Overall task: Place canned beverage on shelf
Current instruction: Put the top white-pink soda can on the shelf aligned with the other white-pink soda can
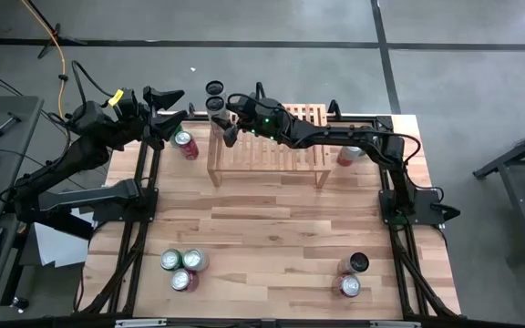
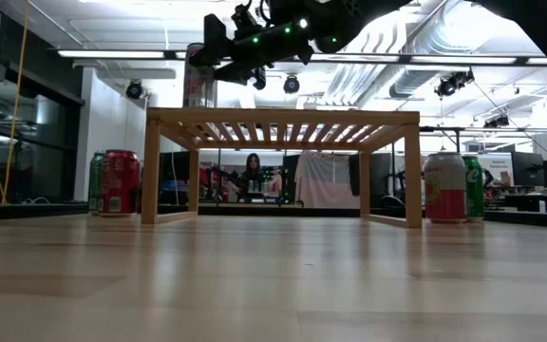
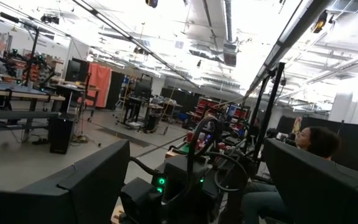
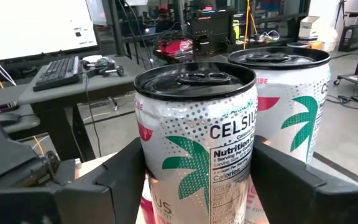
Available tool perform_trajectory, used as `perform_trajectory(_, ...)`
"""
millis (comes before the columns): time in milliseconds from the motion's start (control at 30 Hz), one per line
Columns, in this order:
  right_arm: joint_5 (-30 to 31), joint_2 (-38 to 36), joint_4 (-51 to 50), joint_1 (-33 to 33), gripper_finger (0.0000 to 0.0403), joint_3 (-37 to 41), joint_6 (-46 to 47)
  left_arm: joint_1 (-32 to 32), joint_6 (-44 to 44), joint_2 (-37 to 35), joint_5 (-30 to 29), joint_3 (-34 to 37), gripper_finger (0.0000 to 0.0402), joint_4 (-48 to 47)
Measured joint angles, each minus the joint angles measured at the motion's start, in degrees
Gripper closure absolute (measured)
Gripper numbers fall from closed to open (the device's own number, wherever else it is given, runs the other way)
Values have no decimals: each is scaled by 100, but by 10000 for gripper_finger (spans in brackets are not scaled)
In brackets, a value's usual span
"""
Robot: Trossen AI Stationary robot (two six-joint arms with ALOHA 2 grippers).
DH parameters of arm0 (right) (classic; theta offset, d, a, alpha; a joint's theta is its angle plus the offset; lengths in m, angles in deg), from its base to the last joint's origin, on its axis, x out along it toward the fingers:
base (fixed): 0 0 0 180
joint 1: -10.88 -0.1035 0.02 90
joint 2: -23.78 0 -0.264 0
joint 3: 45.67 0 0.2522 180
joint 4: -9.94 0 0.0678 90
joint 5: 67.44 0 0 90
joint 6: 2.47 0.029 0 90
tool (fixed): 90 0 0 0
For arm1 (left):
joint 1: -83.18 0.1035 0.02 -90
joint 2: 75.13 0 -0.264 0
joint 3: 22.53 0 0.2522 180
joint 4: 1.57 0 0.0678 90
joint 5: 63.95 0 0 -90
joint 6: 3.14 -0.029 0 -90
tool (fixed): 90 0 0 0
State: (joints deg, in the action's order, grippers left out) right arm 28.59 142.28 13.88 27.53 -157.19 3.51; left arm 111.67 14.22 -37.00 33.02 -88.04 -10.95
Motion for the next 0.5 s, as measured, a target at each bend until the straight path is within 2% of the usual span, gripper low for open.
perform_trajectory(500,-2,2,38,-2,107,0,24,0,35,0,4,0,42,2)
